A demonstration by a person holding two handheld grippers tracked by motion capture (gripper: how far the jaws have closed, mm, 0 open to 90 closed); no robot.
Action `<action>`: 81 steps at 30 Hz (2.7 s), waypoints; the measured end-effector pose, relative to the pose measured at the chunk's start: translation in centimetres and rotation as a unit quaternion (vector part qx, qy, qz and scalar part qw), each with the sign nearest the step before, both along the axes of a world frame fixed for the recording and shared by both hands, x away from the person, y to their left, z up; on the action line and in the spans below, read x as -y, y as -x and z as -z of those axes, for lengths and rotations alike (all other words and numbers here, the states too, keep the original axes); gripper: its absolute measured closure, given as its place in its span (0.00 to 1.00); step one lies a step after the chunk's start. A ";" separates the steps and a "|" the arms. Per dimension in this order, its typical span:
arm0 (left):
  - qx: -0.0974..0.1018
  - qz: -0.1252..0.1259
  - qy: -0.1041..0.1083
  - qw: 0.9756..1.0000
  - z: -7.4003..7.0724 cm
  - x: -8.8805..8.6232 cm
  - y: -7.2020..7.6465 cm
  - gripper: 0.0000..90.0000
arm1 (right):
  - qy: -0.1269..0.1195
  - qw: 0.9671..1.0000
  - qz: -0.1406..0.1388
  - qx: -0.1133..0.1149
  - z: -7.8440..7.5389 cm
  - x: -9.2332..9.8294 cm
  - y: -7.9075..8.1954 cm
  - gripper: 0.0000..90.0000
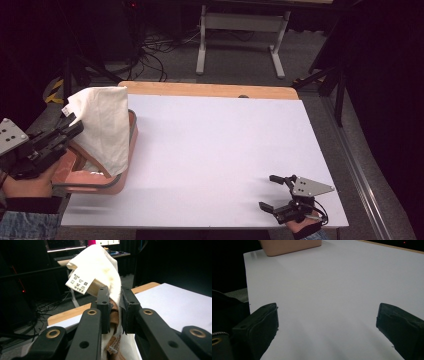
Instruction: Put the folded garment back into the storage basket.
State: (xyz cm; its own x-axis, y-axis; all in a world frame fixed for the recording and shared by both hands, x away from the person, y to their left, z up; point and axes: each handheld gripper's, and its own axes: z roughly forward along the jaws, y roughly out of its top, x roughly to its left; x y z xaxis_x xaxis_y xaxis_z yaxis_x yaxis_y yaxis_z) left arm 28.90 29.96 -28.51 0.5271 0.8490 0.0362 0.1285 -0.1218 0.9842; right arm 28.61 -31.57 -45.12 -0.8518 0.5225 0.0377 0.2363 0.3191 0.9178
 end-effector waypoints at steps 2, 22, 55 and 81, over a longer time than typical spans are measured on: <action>0.001 -0.004 -0.001 1.000 -0.1 -0.3 0.1 0.89 | 0.000 1.000 0.000 0.000 0.0 0.0 0.0 0.05; -0.013 -0.019 -0.010 1.000 0.4 -1.9 -0.2 0.89 | 0.002 1.000 0.000 -0.001 0.0 0.0 0.2 0.05; -0.104 0.005 -0.023 0.994 4.3 -2.1 -2.3 0.89 | 0.003 1.000 -0.001 -0.002 0.1 0.0 0.2 0.05; -0.160 -0.002 -0.044 0.986 6.4 -1.6 -5.5 0.88 | 0.004 1.000 -0.002 -0.001 0.1 0.0 0.2 0.05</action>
State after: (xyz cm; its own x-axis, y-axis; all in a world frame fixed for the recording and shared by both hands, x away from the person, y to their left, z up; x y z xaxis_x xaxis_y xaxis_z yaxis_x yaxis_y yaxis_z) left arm 34.36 31.55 -34.87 0.5199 0.8523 -0.0577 0.4316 -0.2037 0.8788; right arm 28.42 -31.58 -45.21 -0.8536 0.5197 0.0357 0.2377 0.3276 0.9144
